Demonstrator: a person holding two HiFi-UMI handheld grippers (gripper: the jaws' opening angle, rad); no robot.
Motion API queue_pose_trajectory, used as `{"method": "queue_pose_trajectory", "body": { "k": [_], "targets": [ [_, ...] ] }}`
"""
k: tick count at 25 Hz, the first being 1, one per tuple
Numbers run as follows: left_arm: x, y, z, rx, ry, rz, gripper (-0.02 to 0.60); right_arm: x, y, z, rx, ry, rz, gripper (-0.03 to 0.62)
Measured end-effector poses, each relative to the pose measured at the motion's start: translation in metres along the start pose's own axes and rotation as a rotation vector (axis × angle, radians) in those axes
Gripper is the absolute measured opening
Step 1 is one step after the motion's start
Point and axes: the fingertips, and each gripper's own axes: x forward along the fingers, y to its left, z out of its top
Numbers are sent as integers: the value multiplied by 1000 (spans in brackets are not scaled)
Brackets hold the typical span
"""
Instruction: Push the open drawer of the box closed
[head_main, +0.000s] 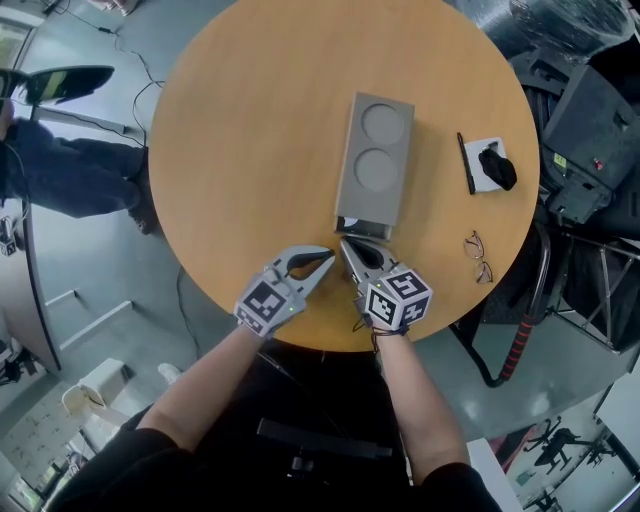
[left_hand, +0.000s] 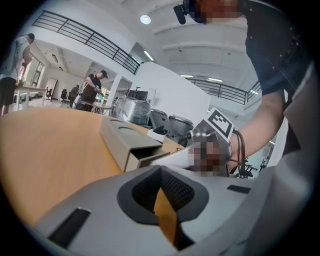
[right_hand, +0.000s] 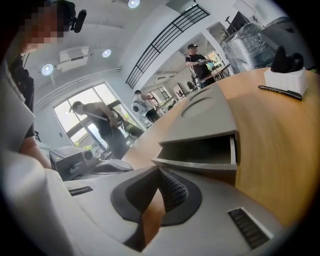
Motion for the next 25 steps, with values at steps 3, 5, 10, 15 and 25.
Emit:
{"method": "queue_pose_trajectory", "body": {
  "k": [3,5,10,15,25],
  "targets": [
    [2,7,3,3,4,-4,31,5,-5,6,1,-1,-9,6],
    [4,11,5,6,4,-8,32,8,-7,10,2,-2,-13,6],
    [7,24,9,8,7,-18,32,14,-11,19,7,-4,-21,6],
    [12,31,15,10,13,-31,31,20,-16,29,16,-6,-29,5],
    [12,38,27,22,6,-28,31,22,-15,30,21,9,-26,5]
  ]
}}
